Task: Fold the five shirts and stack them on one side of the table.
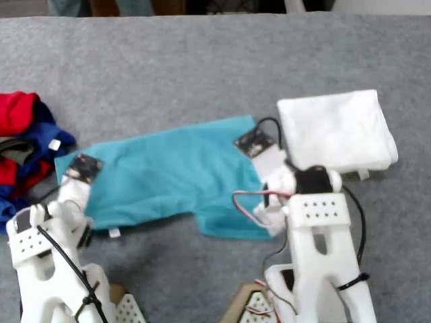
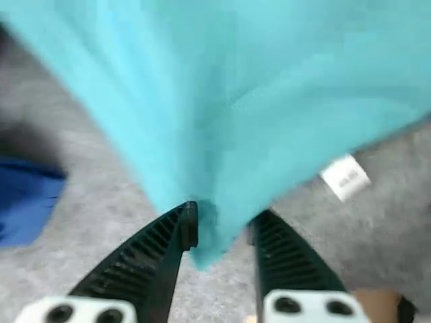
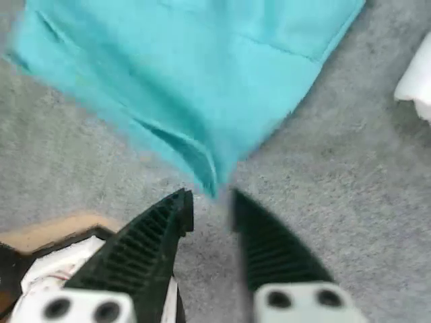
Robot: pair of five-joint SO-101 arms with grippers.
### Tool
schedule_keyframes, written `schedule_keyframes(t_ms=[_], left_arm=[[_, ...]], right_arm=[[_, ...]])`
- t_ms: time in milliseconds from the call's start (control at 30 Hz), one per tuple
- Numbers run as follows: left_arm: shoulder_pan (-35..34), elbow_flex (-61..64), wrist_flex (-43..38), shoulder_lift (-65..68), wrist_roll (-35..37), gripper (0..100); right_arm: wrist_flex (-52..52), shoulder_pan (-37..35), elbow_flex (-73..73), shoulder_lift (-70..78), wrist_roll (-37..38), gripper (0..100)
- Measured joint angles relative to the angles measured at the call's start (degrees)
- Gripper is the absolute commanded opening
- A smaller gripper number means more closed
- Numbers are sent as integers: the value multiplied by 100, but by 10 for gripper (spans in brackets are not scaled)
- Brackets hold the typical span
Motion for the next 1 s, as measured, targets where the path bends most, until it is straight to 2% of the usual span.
schedule_keyframes(t_ms=[67,167,233,267,300,367,500,633,733,800,867,1000], left_arm=[[-105,-229,0,0,176,170],[-466,-615,0,0,220,169],[-765,-949,0,0,237,126],[-853,-1125,0,0,255,77],[-888,-1292,0,0,264,24],[-897,-1591,0,0,264,46],[-774,-2127,264,0,264,33],[-404,-2409,879,0,264,32],[-79,-2426,1011,0,273,32],[193,-2409,818,0,510,30],[519,-2198,290,35,1002,30],[756,-1301,-1530,580,2022,30]], right_arm=[[35,0,-9,-9,44,267],[132,9,-176,-9,158,212],[141,26,-343,-9,158,109],[141,35,-457,-9,158,34],[141,35,-598,-9,158,8],[-53,26,-905,-9,114,45],[-563,26,-1486,167,-396,18],[-607,-97,-1978,870,-554,18],[-677,-325,-2207,1530,-589,18],[-958,-510,-2418,2013,-686,18],[-1196,-703,-2743,2585,-941,18],[-1345,-818,-3692,3965,-1371,18]])
